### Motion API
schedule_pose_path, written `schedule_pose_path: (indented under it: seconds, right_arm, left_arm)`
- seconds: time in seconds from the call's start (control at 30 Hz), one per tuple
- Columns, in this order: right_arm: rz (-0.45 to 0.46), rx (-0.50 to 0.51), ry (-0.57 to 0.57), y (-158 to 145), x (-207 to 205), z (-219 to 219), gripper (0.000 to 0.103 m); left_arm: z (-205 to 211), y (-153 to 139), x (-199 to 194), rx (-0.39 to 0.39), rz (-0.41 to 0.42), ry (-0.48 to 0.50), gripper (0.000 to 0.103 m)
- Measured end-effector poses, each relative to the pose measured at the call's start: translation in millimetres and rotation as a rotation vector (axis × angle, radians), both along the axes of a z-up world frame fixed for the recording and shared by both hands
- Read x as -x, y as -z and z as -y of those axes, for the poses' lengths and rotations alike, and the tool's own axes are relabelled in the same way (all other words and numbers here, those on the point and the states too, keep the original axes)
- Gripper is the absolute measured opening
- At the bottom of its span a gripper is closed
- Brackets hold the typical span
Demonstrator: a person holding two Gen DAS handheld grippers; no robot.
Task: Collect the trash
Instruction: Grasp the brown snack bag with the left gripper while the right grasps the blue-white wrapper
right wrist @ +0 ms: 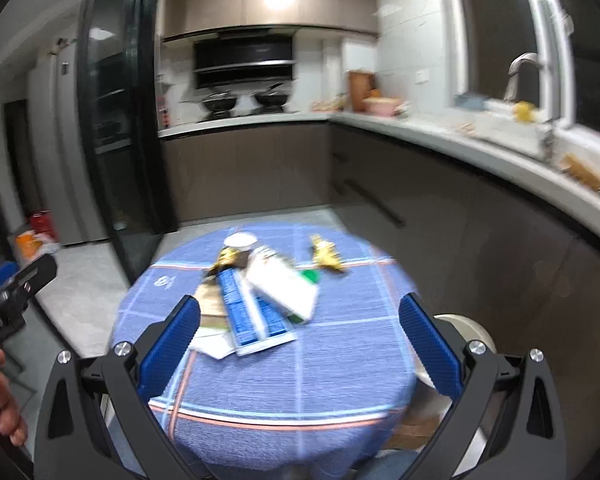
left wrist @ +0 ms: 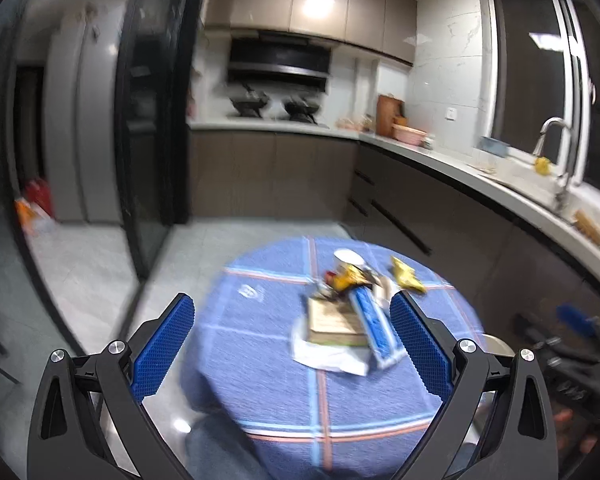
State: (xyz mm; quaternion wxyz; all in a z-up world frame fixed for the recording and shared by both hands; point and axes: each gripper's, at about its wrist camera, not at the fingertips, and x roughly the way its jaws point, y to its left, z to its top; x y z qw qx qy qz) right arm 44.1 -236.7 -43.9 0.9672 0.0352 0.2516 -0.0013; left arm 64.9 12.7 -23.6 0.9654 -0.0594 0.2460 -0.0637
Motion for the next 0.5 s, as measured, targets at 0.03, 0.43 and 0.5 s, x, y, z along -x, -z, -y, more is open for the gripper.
schedule_pose_path:
  seconds: [0.03, 0.43, 0.5]
  right_arm:
    - [-0.047, -0.042, -0.04, 13.8, -13.2, 4.0, 0.1]
    - [-0.339, -0.169, -0.297, 117.0, -138.8, -16.3, 0.1]
    - [-0.363, -0.131, -0.306, 126.7, -154.1, -24.8, 0.1]
  left_arm:
    - [-1.5, 3.9, -4.4, 0.014, -0.016, 0.012, 0.095]
    - [-19.3, 55.6, -70.9, 0.008, -0.195, 0.095, 0.095]
    - [-22.6, 61.0, -80.2, 0.011, -0.214, 0.099, 0.095]
